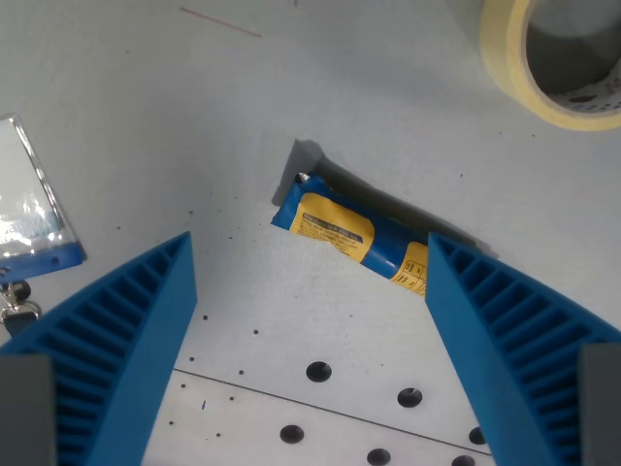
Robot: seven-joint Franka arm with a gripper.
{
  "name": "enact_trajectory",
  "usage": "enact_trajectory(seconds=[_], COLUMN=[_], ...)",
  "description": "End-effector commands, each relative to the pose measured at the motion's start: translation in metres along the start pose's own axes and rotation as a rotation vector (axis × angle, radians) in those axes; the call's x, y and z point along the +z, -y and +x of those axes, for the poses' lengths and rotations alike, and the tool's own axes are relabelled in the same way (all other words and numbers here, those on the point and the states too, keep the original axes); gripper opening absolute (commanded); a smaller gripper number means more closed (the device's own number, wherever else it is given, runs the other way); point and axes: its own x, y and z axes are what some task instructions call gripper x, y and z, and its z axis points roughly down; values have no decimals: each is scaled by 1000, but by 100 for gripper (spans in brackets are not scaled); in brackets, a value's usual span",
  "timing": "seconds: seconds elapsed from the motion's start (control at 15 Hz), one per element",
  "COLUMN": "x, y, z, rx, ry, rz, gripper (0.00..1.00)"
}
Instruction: Move in base negative x
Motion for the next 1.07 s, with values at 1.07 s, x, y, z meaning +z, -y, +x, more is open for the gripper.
enact_trajectory(seconds=[1.07], x=[7], y=[56], z=[-80], rx=[0], ry=[-5], rz=[-2], gripper=[100])
